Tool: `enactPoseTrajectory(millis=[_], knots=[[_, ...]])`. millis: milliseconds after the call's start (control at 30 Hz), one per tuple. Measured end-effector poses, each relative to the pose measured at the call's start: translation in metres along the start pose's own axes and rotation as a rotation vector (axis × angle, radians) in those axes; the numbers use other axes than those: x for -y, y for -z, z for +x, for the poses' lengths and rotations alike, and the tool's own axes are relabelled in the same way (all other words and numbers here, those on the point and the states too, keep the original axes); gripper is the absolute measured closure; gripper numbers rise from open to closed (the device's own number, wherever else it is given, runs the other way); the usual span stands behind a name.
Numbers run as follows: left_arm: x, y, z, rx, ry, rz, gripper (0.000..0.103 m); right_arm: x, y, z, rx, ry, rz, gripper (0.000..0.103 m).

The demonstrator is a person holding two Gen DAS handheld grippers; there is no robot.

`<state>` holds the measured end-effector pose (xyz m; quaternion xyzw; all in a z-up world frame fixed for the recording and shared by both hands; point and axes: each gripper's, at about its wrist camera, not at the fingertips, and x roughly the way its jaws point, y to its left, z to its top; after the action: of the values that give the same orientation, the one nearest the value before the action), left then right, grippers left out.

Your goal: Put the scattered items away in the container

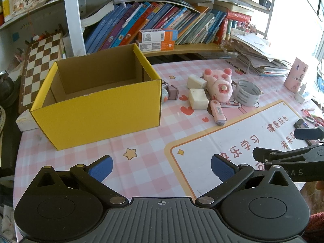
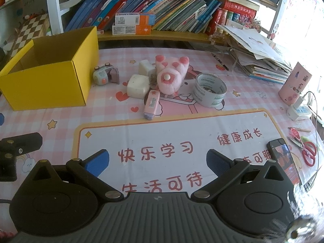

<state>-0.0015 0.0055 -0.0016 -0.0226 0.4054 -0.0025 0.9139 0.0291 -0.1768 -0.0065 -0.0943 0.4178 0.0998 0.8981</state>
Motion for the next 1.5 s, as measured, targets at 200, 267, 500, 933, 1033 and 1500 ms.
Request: enactPoseTrajectory(millis=[200,267,500,933,1033,1500], knots=[[-0.002,0.0,0.0,-0.002,-0.003,-0.001,0.0,-0.002,-0.001,0.001,-0.003,-0.003,-0.001,0.0],[-0.003,0.0,0.0,-0.004,-0.003,-0.003,0.0,-0.003,-0.001,0.001,-0.003,-0.004,-0.004,0.0],[-0.006,0.001,0.001,-0.005,0.004,-0.008,0.0,-0.006,-0.001,0.001,-0.005,-0.002,-0.015,0.0],[-0.012,0.004,0.005,-0.029,0.034,-0.032,0.0,-0.012,-0.003,0.001,-0.01,0.011,-0.029,0.0],[-0.014,0.005,0.005,-0.044,0.048,-0.041,0.0,-0.015,-0.003,0.002,-0.022,0.006,-0.033,0.0],[-0.022,0.008,0.009,-0.018,0.091,-0.017,0.0,-0.029,-0.011,0.006,0.005,0.001,-0.038,0.0]])
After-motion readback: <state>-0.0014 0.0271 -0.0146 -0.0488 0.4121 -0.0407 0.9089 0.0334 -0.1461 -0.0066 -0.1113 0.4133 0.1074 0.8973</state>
